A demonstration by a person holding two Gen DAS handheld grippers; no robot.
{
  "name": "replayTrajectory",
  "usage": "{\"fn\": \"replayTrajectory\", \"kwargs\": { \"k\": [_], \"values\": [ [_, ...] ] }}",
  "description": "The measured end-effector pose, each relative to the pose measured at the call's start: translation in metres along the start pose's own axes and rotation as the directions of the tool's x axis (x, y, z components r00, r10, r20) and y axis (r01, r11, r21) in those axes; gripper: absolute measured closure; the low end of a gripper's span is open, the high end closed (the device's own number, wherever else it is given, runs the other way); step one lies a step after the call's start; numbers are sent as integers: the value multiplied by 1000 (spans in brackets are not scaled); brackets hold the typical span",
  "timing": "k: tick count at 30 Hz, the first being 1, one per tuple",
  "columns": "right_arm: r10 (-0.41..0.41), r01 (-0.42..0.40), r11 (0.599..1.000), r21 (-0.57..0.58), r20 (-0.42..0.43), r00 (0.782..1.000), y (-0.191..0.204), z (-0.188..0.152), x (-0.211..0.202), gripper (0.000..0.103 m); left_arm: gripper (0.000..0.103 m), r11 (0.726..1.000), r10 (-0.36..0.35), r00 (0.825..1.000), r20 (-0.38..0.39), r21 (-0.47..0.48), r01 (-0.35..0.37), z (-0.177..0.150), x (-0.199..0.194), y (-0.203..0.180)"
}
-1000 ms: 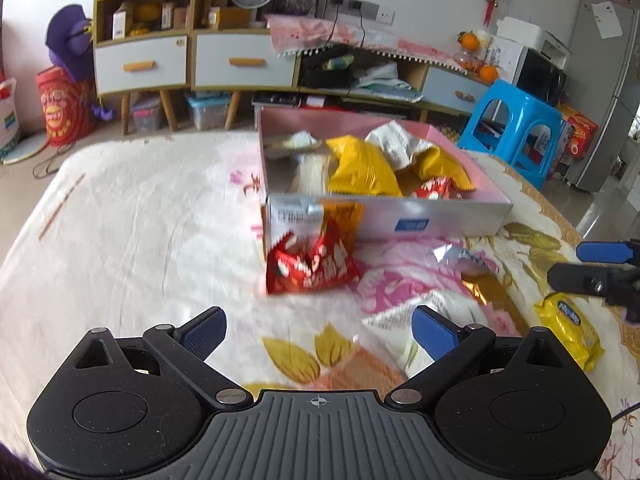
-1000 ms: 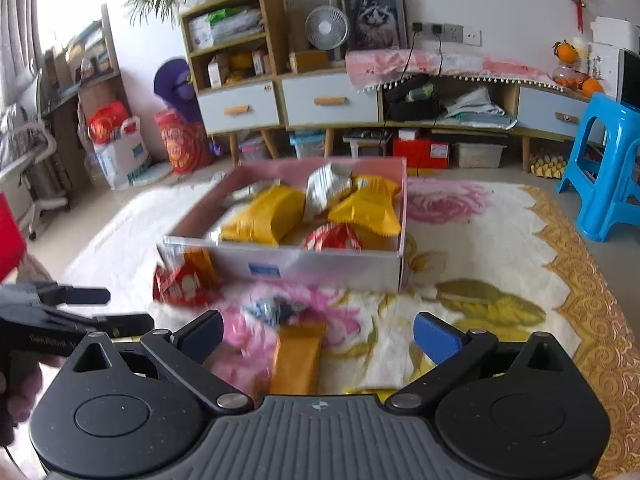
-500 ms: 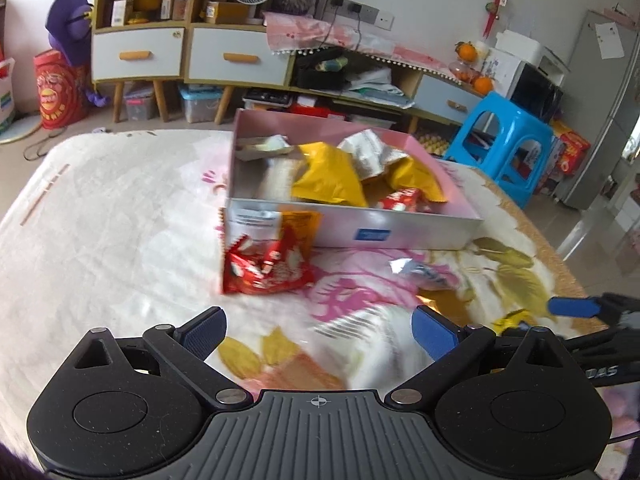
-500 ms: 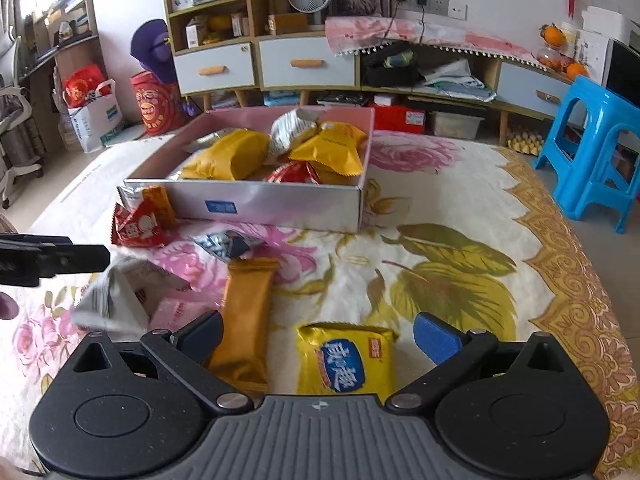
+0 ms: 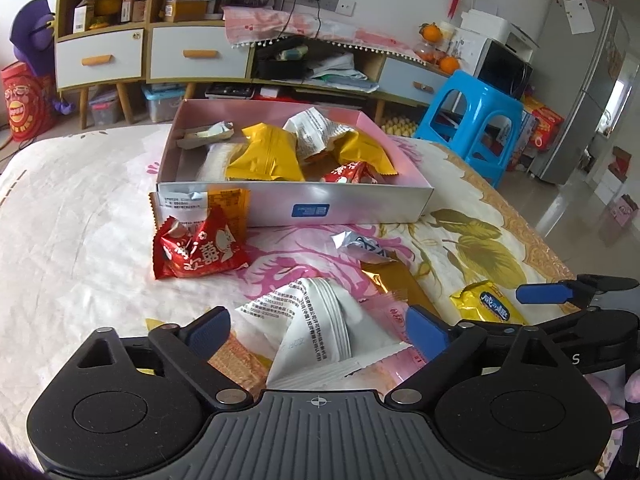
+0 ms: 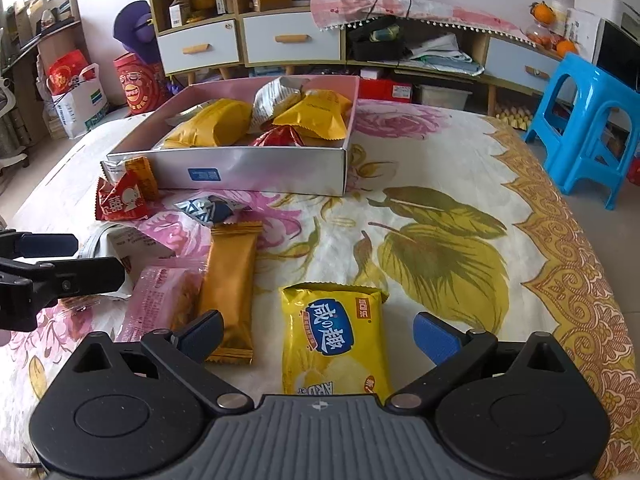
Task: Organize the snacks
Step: 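Move both tools back over the snack pile, then grasp a white paper-wrapped snack with the left tool while the right tool grasps a yellow blue-label packet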
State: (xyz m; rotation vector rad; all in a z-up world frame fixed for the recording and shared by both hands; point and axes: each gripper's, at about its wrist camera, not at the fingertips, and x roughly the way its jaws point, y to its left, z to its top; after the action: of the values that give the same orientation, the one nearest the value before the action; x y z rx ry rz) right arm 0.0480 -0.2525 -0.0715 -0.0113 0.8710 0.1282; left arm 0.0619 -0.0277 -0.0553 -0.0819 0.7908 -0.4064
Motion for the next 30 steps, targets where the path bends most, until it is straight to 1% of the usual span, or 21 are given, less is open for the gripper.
{"fn": "replayTrajectory", "kwargs": {
  "k": [1,2,3,4,6,8,11,13,14,16,17,20,21,22,30],
  "values": [
    [-1,1,1000,1,-3,1000,0,0,0,10,12,1000,0,1000,4,2,0,0,1,0],
    [-1,1,1000,1,-7,1000,0,0,1,10,17,1000,4,1000,9,6,-4,0,1,-2],
    [-1,1,1000,0,-10,1000,1,0,1,10,24,1000,9,1000,11,12,-9,0,2,-2],
    [-1,1,1000,-1,-13,1000,1,-1,2,11,28,1000,14,1000,11,18,-15,0,3,-3],
    [0,0,1000,-3,-19,1000,1,-1,3,11,43,1000,5,1000,1,19,-5,0,5,-4],
    [5,-5,1000,-1,-22,1000,2,-1,3,13,51,1000,4,1000,-16,18,-4,0,6,-5],
    [9,-9,1000,3,-31,999,1,0,4,18,54,999,9,1000,-17,32,-9,-2,6,-6],
    [9,-9,1000,9,-43,999,0,0,5,24,57,999,12,1000,-18,33,-11,-2,5,-6],
    [11,-11,1000,12,-47,999,0,0,6,25,59,999,12,1000,-18,31,-12,-2,5,-6],
    [23,-23,1000,19,-52,998,0,0,6,33,62,1000,13,1000,-19,28,-13,-2,4,-6],
    [25,-24,1000,19,-51,998,0,0,5,34,63,999,14,1000,-19,29,-14,-2,3,-6],
    [28,-27,1000,9,-49,998,2,1,4,48,66,999,21,1000,-13,38,-21,-2,1,-7],
    [30,-30,1000,6,-47,998,2,1,3,56,68,999,24,1000,-10,42,-24,-2,1,-7],
    [34,-34,999,5,-47,998,3,1,3,60,69,999,27,1000,-8,46,-27,-2,0,-8],
    [10,-11,999,-32,-41,999,9,5,0,60,74,998,27,1000,1,49,-27,-1,-4,-7]
  ]
}}
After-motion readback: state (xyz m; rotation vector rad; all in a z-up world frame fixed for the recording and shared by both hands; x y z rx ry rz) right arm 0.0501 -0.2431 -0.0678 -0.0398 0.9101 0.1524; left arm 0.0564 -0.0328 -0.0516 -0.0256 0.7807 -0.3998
